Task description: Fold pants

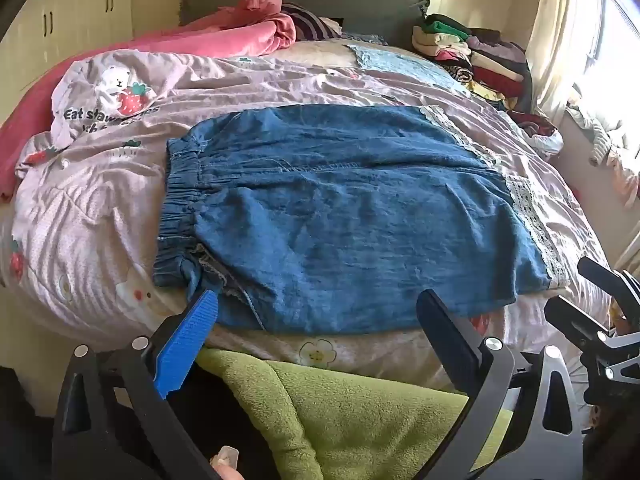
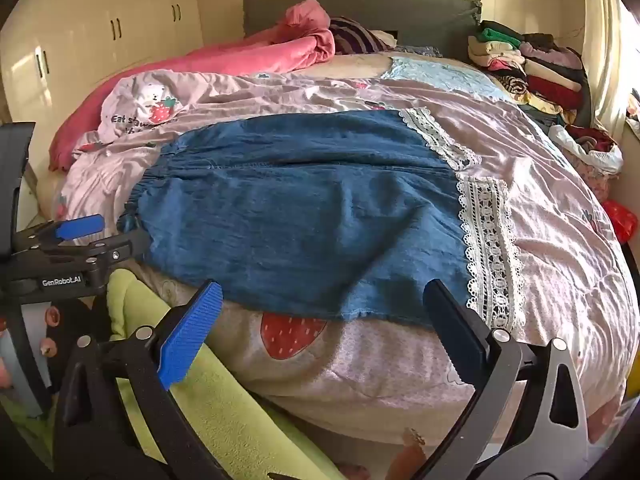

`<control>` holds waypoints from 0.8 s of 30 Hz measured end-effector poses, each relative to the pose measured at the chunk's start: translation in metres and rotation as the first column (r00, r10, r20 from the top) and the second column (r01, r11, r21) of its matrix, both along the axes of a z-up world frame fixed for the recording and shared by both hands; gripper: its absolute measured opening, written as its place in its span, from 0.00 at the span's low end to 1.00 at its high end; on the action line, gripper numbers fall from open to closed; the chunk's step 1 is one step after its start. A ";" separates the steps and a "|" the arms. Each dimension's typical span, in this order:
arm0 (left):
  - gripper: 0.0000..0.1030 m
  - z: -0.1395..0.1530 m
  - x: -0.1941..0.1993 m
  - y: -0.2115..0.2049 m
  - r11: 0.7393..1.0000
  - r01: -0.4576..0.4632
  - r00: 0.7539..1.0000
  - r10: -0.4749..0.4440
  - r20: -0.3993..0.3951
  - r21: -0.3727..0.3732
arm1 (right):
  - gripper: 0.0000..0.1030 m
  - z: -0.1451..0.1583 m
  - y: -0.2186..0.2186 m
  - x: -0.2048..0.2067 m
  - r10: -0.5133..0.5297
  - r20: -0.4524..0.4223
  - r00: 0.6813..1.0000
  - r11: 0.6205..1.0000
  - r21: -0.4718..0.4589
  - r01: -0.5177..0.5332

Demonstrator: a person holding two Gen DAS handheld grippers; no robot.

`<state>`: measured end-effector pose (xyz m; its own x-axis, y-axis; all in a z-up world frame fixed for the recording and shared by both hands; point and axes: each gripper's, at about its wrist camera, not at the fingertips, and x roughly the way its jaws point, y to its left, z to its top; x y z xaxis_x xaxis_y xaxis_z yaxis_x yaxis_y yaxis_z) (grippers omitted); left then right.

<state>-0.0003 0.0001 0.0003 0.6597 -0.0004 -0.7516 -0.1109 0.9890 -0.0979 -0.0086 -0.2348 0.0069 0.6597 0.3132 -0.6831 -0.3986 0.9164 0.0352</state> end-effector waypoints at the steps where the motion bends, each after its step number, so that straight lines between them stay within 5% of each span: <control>1: 0.96 0.000 0.000 0.000 1.000 -0.001 1.000 0.001 0.000 0.000 | 0.92 0.000 0.000 0.000 -0.001 0.001 1.000 1.000 0.005 0.001; 24: 0.96 0.005 0.000 -0.002 1.000 -0.001 1.000 0.001 0.003 0.007 | 0.92 0.002 0.005 -0.002 0.002 -0.003 1.000 1.000 -0.013 -0.002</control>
<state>-0.0002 -0.0018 0.0057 0.6619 0.0054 -0.7496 -0.1121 0.9895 -0.0918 -0.0104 -0.2302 0.0087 0.6573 0.3054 -0.6890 -0.4003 0.9161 0.0241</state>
